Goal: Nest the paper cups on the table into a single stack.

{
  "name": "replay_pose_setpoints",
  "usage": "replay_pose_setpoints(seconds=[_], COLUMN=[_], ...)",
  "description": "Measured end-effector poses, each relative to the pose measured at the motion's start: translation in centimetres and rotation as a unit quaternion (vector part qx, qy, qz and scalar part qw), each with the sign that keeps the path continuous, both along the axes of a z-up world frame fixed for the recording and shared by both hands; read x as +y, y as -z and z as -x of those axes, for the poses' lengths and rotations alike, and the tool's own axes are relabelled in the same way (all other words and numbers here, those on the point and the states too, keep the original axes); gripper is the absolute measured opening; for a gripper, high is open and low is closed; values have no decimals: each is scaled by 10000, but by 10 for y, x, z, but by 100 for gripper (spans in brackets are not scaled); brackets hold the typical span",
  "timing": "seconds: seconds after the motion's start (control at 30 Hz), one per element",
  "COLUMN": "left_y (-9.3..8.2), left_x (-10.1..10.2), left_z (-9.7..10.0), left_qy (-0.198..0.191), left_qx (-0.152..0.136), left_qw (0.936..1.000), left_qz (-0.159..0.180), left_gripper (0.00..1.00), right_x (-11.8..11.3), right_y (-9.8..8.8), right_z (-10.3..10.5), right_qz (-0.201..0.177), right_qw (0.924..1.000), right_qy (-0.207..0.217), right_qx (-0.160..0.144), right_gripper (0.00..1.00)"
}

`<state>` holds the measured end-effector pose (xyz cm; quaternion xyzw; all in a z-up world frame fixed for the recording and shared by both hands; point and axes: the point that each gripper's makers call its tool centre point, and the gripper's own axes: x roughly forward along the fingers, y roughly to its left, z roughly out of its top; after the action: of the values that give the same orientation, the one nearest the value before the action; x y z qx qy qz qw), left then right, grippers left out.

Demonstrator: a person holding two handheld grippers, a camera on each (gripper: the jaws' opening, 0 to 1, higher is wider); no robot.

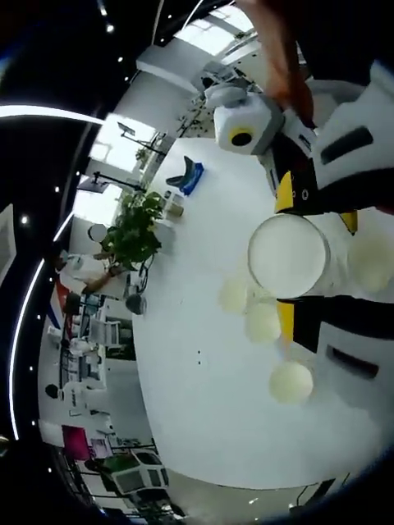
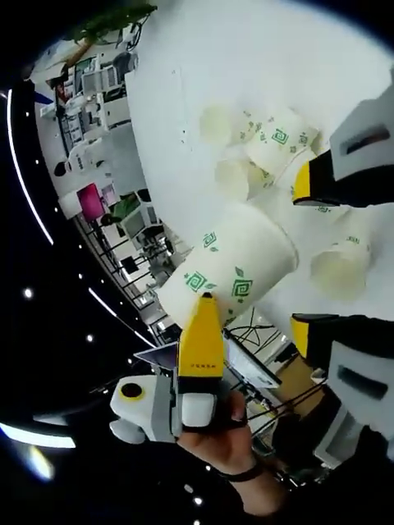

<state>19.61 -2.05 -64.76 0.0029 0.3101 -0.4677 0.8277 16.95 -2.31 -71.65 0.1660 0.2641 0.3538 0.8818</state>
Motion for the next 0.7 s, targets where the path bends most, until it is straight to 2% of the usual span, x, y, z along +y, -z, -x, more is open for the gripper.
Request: replay_pose_setpoints(seconds=[0.27,0.5,0.7], left_y=[4,13,18], left_x=[2,6,7], left_z=[5,5,13], left_qy=[40,43,135], left_qx=[73,231,373], left_qw=[10000,9997,9992], left_qz=[-55,-18,-3], left_gripper=[36,36,36], right_x=[4,-1,-4], right_y=[-9,-18,-17], right_z=[3,6,11], right_qz=[-176,-300,-243], right_qw=[9996,9991,9992], right_qy=[-26,46,-31], right_qx=[-199,-283,-324], right_gripper=[35,34,30])
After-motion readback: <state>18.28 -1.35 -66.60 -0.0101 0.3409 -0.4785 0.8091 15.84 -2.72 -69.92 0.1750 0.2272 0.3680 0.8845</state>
